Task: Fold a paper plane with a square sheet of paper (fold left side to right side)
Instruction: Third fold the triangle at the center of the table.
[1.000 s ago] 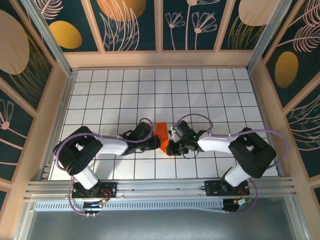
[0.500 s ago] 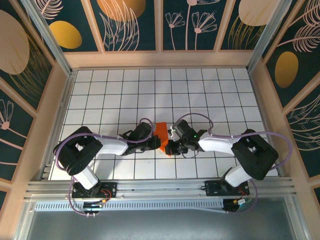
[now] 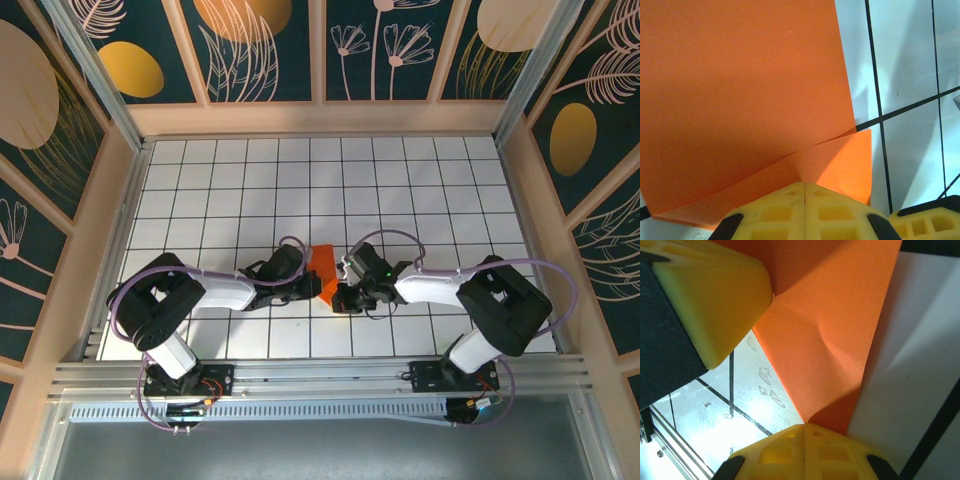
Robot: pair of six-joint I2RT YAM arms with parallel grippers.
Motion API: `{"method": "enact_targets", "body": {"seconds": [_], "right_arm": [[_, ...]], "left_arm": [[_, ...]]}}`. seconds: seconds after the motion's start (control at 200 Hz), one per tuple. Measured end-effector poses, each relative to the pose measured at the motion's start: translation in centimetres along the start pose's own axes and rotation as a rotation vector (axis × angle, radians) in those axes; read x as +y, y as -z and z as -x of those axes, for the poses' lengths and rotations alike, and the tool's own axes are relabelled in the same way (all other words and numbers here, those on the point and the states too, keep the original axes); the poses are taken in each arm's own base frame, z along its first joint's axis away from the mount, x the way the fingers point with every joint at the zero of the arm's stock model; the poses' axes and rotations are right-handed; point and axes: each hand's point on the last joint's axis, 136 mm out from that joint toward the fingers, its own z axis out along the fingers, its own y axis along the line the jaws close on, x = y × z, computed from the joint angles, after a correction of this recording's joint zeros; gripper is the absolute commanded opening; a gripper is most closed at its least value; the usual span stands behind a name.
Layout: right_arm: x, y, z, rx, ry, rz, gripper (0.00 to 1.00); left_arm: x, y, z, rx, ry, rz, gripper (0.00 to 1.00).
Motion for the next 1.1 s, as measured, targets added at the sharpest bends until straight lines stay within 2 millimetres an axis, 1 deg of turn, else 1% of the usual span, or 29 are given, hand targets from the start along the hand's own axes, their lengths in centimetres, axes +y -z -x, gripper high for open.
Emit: {"method": "enact_targets", "body": {"seconds": [0.165, 0.475, 0.581, 0.656, 0.721, 0.776, 0.916, 1.006, 1.101], "right_arm": [[-0.1, 0.0, -0.2, 0.000, 0.001, 0.000, 0.00], [-0.7, 0.7, -1.3, 0.010, -0.004, -0.011, 0.00], [-1.1, 1.2, -1.6, 0.013, -0.001, -0.033, 0.00], [-1.2, 2.1, -1.3, -0.008, 0.000, -0.041, 0.00], [-1.1, 3.2, -0.5, -0.052, 0.002, -0.036, 0.09], [-0.9, 4.4, 0.7, -0.109, 0.008, -0.026, 0.16], [-0.8, 7.6, 3.6, -0.262, 0.003, 0.003, 0.29], [-1.6, 9.3, 5.0, -0.348, -0.020, 0.008, 0.34], [-2.5, 10.5, 5.8, -0.410, -0.046, 0.002, 0.42]], "left_arm": [[0.0, 0.0, 0.0, 0.001, 0.000, 0.002, 0.00], [0.0, 0.0, 0.0, 0.002, 0.000, 0.003, 0.00], [0.0, 0.0, 0.0, 0.004, -0.002, 0.006, 0.00], [0.0, -0.1, 0.1, 0.004, -0.001, 0.012, 0.00], [-0.1, -0.2, 0.3, 0.003, -0.001, 0.016, 0.00], [-0.1, -0.3, 0.5, 0.002, -0.003, 0.020, 0.00], [-0.7, -1.2, 1.3, -0.005, -0.017, 0.018, 0.00], [-1.1, -1.8, 2.0, -0.008, -0.026, 0.016, 0.00], [-1.4, -2.2, 2.6, -0.009, -0.038, 0.020, 0.00]]}}
